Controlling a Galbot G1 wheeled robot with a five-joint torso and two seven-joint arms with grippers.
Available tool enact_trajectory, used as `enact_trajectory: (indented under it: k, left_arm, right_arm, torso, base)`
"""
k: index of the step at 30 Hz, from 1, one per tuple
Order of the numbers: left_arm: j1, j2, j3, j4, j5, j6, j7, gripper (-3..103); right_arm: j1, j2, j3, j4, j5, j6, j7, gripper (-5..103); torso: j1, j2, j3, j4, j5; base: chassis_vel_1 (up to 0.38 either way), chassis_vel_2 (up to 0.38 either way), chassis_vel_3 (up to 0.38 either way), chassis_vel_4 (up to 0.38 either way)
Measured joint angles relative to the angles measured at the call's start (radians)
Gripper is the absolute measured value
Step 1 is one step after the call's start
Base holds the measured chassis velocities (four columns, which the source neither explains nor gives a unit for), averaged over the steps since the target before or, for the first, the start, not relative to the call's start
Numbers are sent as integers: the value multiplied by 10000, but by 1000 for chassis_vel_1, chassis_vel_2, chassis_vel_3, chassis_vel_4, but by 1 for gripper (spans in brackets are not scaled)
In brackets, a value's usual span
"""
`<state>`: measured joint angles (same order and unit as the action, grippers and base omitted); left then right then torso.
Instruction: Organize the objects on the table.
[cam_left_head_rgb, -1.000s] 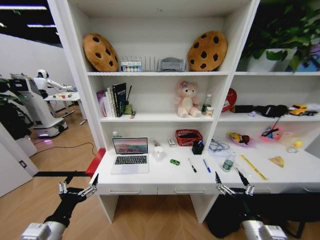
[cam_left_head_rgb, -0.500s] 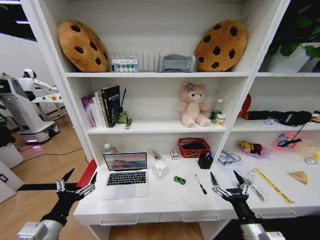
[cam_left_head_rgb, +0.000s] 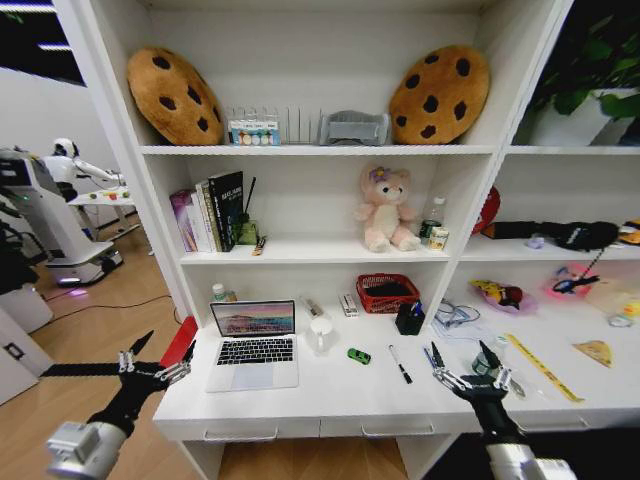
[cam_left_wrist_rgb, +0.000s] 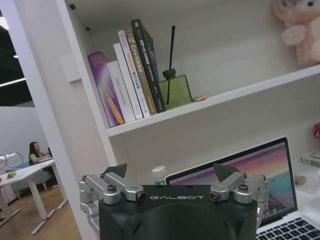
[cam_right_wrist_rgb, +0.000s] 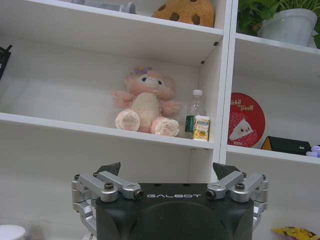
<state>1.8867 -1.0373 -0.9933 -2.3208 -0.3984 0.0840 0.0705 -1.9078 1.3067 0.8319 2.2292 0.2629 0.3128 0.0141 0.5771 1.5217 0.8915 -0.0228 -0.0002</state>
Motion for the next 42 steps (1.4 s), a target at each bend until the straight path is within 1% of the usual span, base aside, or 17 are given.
enact_trajectory:
  k: [2, 3, 6, 8, 11, 15, 18, 20, 22, 25, 27, 29, 30, 33, 36, 41, 42]
  left_arm:
    - [-551, 1092, 12, 799, -409, 114, -103, 97]
    - [-551, 1092, 12, 799, -409, 114, -103, 97]
    - [-1658, 3019, 199, 2161, -1059, 225, -91, 85]
    - [-1854, 3287, 264, 2387, -1109, 225, -43, 85]
    - [-2805, 4591, 749, 3528, -1181, -152, 550, 69]
    - [-3214, 5272, 1051, 3990, -1179, -310, 981, 58]
    - [-3588, 6136, 1509, 4519, -1166, -599, 1920, 42]
    - [-3655, 6312, 1601, 4594, -1155, -705, 2218, 42]
    - [-3852, 6675, 1778, 4656, -1148, -767, 2760, 31]
    - [-4031, 6849, 1901, 4677, -1153, -757, 2976, 26]
    - [-4804, 7273, 2498, 4812, -1150, -658, 3511, 10]
    - [-5336, 7417, 2963, 4918, -1148, -637, 3744, 4]
    - [-5336, 7417, 2963, 4918, -1148, -637, 3744, 4]
    - [-6596, 7497, 4064, 5188, -1111, -623, 4022, 0]
    - [-8584, 7239, 5766, 5685, -1039, -573, 4293, 0]
    - [-9059, 7093, 6161, 5790, -1002, -541, 4404, 0]
    - [-9735, 6852, 6628, 5935, -939, -471, 4533, 0]
  right_arm:
    - [11, -7, -10, -106, -63, 53, -56, 100]
    - [11, -7, -10, -106, -63, 53, -56, 100]
    - [72, 49, 68, -363, -188, 230, -302, 100]
    - [78, 63, 82, -404, -221, 266, -338, 100]
    - [92, 162, 146, -621, -299, 379, -405, 100]
    - [132, 212, 174, -739, -336, 396, -404, 100]
    - [177, 244, 236, -833, -352, 397, -398, 100]
    - [190, 244, 252, -853, -352, 397, -394, 100]
    - [220, 241, 268, -899, -363, 397, -378, 100]
    - [238, 241, 268, -913, -380, 396, -371, 100]
    - [250, 248, 232, -916, -459, 392, -359, 100]
    - [250, 267, 208, -916, -495, 392, -358, 100]
    - [250, 267, 208, -916, -495, 392, -358, 100]
    - [249, 310, 196, -916, -542, 393, -358, 100]
    - [232, 342, 218, -936, -564, 432, -358, 100]
    - [231, 346, 226, -950, -569, 456, -359, 100]
    - [227, 352, 255, -972, -573, 480, -360, 100]
  torso:
    - [-2, 1, -1, -2, 0]
    - [-2, 1, -1, -2, 0]
    - [-2, 0, 0, -6, 3]
    - [-1, 0, 0, -6, 1]
    - [-1, -1, 0, -5, 0]
    - [-1, -1, 0, -3, 1]
    - [-2, -1, 0, -2, 1]
    - [-2, -1, 0, -2, 1]
    - [-3, -1, 0, -1, 1]
    - [-4, -1, -1, 0, 1]
    - [-4, -1, -1, -2, 3]
    - [-3, -1, -1, -2, 3]
    - [-3, -1, -1, -2, 3]
    - [-4, 0, -1, -2, 4]
    - [-4, 0, -1, 0, 5]
    - [-4, 0, -1, 0, 3]
    - [-3, 0, 0, -1, -3]
  base:
    - [0, 0, 0, 0]
    - [0, 0, 0, 0]
    - [0, 0, 0, 0]
    - [0, 0, 0, 0]
    - [0, 0, 0, 0]
    - [0, 0, 0, 0]
    - [0, 0, 0, 0]
    - [0, 0, 0, 0]
    - [0, 0, 0, 0]
    - [0, 0, 0, 0]
    - [0, 0, 0, 0]
    - [0, 0, 0, 0]
    - [0, 0, 0, 0]
    - [0, 0, 0, 0]
    - [0, 0, 0, 0]
    - [0, 0, 0, 0]
    - [0, 0, 0, 0]
